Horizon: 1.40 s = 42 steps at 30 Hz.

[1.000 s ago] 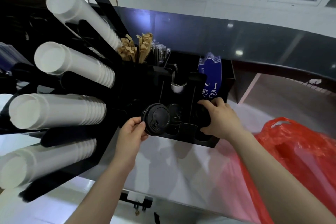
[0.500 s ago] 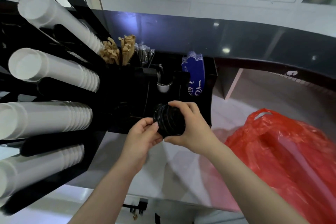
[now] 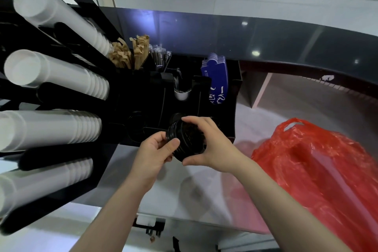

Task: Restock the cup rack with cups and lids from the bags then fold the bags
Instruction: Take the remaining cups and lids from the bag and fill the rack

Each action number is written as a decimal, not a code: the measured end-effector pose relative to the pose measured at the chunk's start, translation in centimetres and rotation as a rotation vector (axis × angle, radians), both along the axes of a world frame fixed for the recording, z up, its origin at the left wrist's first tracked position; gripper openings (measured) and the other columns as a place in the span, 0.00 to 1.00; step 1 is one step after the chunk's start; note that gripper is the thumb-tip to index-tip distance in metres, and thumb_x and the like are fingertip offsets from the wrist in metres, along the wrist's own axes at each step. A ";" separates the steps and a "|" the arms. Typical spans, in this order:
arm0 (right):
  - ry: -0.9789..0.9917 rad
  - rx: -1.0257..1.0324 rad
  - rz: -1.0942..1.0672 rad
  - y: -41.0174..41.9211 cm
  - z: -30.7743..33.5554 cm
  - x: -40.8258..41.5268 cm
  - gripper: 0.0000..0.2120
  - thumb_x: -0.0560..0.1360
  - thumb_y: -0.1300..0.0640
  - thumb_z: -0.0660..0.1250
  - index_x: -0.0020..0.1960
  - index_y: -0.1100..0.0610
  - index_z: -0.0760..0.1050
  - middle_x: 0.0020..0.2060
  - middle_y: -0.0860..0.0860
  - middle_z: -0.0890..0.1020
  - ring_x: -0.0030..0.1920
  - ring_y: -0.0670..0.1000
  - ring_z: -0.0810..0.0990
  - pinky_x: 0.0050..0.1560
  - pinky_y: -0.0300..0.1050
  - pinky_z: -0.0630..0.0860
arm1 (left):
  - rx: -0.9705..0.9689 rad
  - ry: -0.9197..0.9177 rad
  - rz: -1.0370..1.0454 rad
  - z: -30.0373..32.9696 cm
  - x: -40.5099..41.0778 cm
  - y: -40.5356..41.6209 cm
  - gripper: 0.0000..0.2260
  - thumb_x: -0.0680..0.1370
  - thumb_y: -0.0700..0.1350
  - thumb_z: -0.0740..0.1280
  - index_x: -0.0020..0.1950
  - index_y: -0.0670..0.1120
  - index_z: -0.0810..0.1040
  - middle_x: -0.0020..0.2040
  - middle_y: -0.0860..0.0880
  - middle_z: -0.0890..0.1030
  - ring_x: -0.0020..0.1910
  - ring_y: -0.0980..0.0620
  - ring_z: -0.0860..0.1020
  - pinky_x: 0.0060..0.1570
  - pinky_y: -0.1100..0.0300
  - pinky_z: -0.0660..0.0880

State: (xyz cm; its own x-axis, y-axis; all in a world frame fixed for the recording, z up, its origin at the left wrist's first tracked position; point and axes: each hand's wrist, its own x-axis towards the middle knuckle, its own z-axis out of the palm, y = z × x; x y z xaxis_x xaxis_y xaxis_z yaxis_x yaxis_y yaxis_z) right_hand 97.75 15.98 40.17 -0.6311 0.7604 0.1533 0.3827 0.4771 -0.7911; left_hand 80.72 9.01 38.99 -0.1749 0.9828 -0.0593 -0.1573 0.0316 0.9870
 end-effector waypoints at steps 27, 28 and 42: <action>-0.922 0.342 -0.250 2.5 -3.0 2.1 0.35 0.75 0.41 0.64 0.75 0.55 0.58 0.74 0.51 0.63 0.75 0.53 0.59 0.66 0.76 0.40 | -0.102 -0.020 0.257 -1.8 -4.2 0.3 0.09 0.78 0.43 0.66 0.40 0.51 0.82 0.40 0.48 0.82 0.42 0.48 0.74 0.37 0.63 0.71; -0.919 0.339 -0.255 2.6 -2.8 2.0 0.34 0.75 0.41 0.64 0.75 0.55 0.59 0.73 0.51 0.64 0.75 0.53 0.60 0.66 0.76 0.40 | -0.105 -0.027 0.261 -1.8 -4.4 0.3 0.08 0.78 0.43 0.66 0.41 0.50 0.82 0.41 0.48 0.82 0.42 0.49 0.75 0.37 0.63 0.71; -0.894 0.554 -0.030 2.8 -3.2 -5.7 0.34 0.76 0.51 0.62 0.78 0.55 0.53 0.77 0.53 0.56 0.76 0.54 0.54 0.59 0.73 0.25 | -0.057 -0.085 0.320 -1.2 -7.1 -2.5 0.14 0.78 0.42 0.65 0.36 0.54 0.83 0.42 0.46 0.81 0.45 0.46 0.74 0.42 0.57 0.72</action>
State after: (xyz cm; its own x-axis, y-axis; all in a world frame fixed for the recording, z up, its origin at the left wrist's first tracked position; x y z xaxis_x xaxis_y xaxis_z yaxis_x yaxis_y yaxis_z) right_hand 92.09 18.74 36.97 -0.6680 0.7436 -0.0283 0.7372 0.6665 0.1109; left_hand 73.63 6.52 37.83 -0.4663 0.8734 -0.1404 -0.2501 0.0220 0.9680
